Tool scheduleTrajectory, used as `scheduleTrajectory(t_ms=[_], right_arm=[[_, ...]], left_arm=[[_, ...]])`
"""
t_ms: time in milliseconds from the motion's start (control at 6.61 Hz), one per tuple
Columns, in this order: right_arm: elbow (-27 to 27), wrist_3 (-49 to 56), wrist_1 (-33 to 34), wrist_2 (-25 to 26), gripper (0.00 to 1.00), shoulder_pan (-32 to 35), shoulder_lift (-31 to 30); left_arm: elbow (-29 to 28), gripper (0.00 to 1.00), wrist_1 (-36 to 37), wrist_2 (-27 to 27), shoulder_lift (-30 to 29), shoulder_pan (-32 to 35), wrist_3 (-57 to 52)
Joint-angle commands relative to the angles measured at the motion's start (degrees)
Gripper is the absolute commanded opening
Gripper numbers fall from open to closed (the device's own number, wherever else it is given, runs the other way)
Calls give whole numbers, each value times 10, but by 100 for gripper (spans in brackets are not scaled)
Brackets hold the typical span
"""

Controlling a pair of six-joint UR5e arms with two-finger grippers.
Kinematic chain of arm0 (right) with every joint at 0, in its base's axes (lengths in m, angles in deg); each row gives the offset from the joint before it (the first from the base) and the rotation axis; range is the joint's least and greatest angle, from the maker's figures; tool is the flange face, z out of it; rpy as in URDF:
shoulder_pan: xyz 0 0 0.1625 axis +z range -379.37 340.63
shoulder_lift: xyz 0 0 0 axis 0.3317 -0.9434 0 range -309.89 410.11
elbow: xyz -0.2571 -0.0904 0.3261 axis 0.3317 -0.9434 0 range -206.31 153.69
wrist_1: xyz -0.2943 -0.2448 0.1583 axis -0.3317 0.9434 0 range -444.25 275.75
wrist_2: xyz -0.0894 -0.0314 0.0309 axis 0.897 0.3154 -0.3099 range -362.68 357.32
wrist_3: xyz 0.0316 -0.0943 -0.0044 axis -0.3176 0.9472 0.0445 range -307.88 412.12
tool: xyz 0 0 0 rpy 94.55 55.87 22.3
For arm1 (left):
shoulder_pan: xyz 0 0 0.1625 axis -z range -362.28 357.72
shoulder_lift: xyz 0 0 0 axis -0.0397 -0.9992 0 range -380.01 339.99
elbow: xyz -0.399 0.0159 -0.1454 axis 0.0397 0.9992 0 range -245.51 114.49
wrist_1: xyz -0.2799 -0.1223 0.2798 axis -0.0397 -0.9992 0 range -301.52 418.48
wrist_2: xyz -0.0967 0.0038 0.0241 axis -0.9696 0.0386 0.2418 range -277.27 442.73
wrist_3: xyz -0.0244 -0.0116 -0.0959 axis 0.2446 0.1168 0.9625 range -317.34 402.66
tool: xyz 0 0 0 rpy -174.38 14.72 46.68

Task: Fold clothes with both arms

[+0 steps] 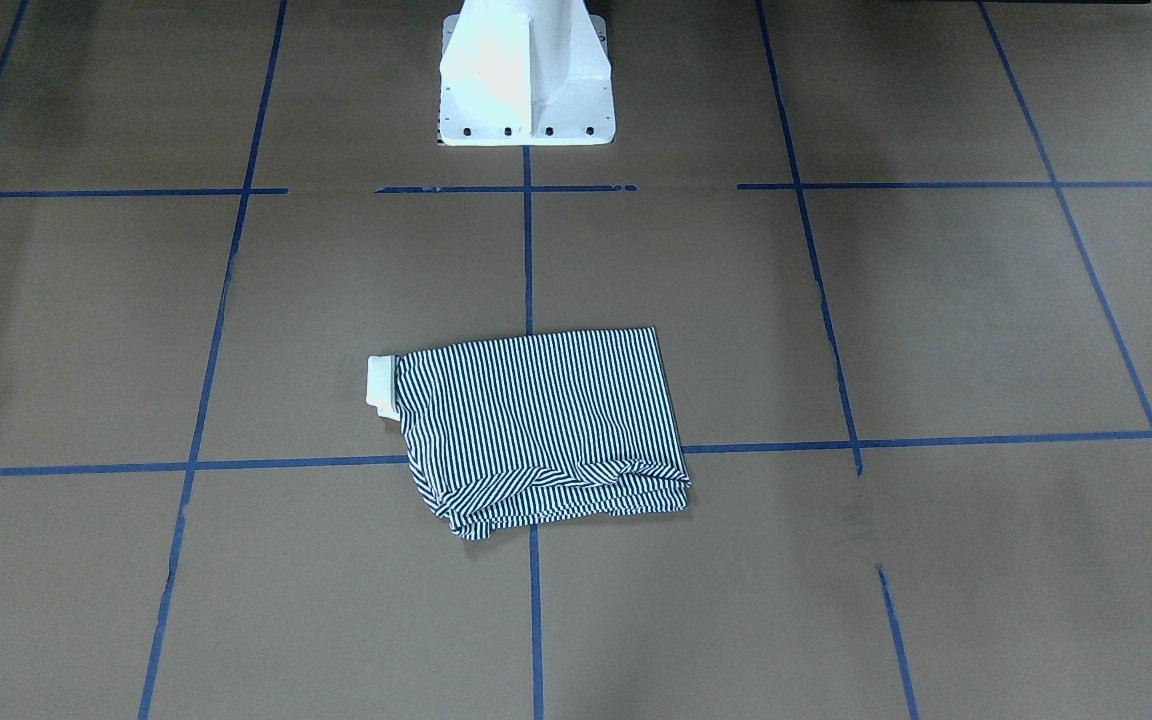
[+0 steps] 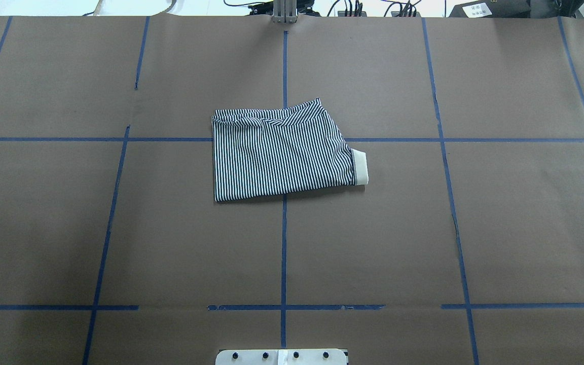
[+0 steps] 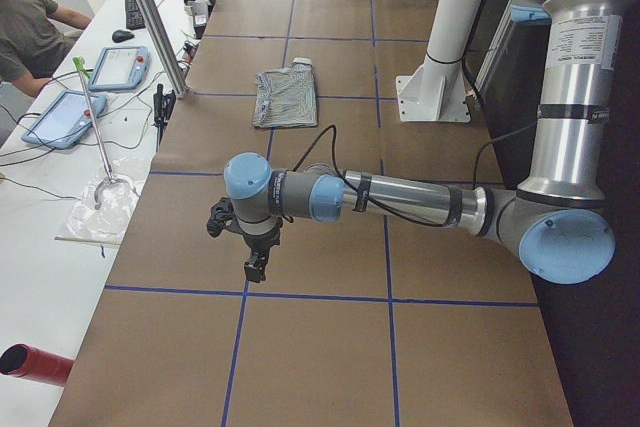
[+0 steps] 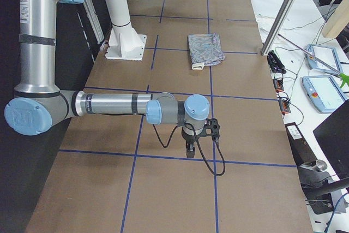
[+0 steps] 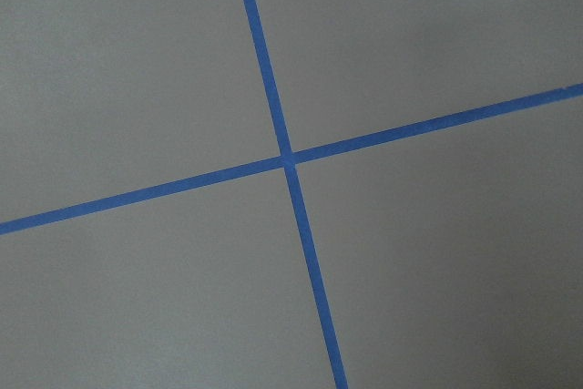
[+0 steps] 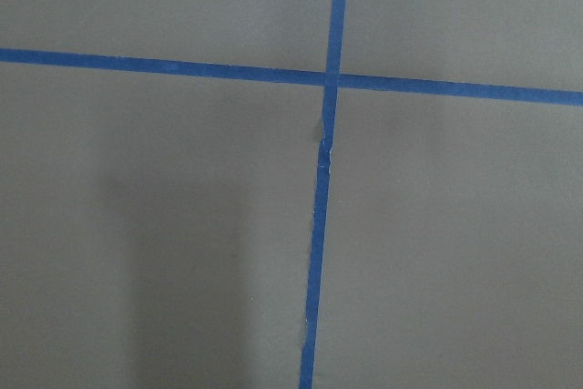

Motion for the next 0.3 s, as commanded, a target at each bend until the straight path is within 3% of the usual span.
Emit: scheduleTrajectory(t_ms=[0, 151], right_arm=[[16, 0, 0, -3, 100, 0, -6], [17, 0, 0, -3, 100, 0, -6]], left_arm=[[-1, 100, 0, -1, 0, 0, 1], [-2, 100, 0, -1, -4, 0, 0]])
